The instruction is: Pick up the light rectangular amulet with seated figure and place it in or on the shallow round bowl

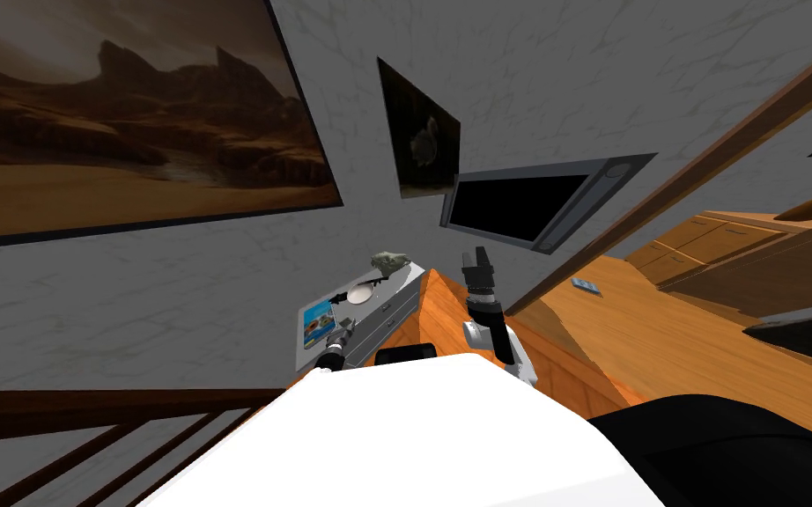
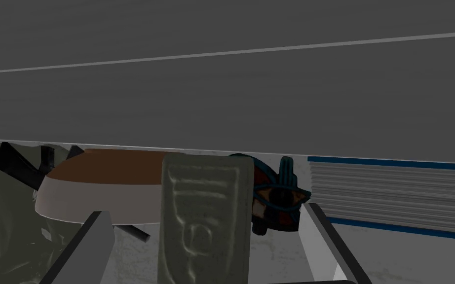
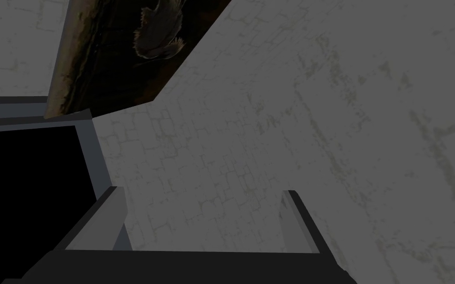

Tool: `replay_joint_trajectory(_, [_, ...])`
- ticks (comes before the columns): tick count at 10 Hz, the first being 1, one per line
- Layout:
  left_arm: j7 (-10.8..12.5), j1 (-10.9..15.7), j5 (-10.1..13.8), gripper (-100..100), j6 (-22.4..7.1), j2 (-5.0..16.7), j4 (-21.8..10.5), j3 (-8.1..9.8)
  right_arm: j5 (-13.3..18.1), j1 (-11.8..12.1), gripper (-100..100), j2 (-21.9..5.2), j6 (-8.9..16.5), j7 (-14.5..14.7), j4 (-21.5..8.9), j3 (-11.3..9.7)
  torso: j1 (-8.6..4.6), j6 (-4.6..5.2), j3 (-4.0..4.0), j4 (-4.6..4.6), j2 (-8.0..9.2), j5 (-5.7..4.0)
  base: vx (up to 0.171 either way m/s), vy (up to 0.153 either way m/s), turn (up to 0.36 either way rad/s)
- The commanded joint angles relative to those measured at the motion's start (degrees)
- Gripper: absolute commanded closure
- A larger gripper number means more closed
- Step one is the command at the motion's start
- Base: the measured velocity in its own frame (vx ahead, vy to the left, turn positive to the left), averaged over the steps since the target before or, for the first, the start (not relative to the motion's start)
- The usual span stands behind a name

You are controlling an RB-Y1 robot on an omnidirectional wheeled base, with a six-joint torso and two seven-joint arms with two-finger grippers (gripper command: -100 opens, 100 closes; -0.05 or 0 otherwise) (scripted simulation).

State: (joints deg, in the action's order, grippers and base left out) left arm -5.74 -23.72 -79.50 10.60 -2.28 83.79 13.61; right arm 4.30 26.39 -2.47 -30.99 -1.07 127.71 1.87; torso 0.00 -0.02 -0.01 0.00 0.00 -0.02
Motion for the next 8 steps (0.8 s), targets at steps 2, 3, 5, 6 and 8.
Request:
replay_joint_trajectory(2, [-2.08, 2.95, 1.75, -100, -0.37, 0.46, -3.01, 0.24, 0.00, 0.00, 0, 0.00, 0.00, 0.00, 0.00, 0.00, 0.01, 0.00, -0.01, 0.00, -0.01, 0.00, 0.006, 0.007, 0.043])
replay_joint_trajectory(3, [-2.91, 4.12, 2.45, -100, -0.52, 0.64, -4.21, 0.34, 0.00, 0.00, 0, 0.00, 0.00, 0.00, 0.00, 0.00, 0.05, 0.02, -0.03, 0.00, -0.05, 0.02, 0.005, 0.006, 0.042])
replay_joint_trajectory(5, [-4.15, 5.89, 3.51, -100, -0.74, 0.91, -6.02, 0.49, 0.00, 0.00, 0, 0.00, 0.00, 0.00, 0.00, 0.00, 0.20, 0.12, -0.15, -0.02, -0.27, 0.09, 0.006, 0.007, 0.022])
replay_joint_trajectory(6, [-4.09, 5.19, 3.32, -100, -0.46, 0.59, -5.45, 0.67, 0.00, 0.00, 0, 0.00, 0.00, 0.00, 0.00, 0.00, 0.27, 0.15, -0.21, -0.03, -0.39, 0.11, 0.000, 0.000, 0.000])
replay_joint_trajectory(8, [-4.23, 5.27, 3.37, 100, -0.44, 0.60, -5.54, 0.69, 0.00, 0.00, 0, 0.00, 0.00, 0.00, 0.00, 0.00, 0.28, 0.15, -0.24, -0.04, -0.43, 0.11, 0.000, 0.000, 0.000])
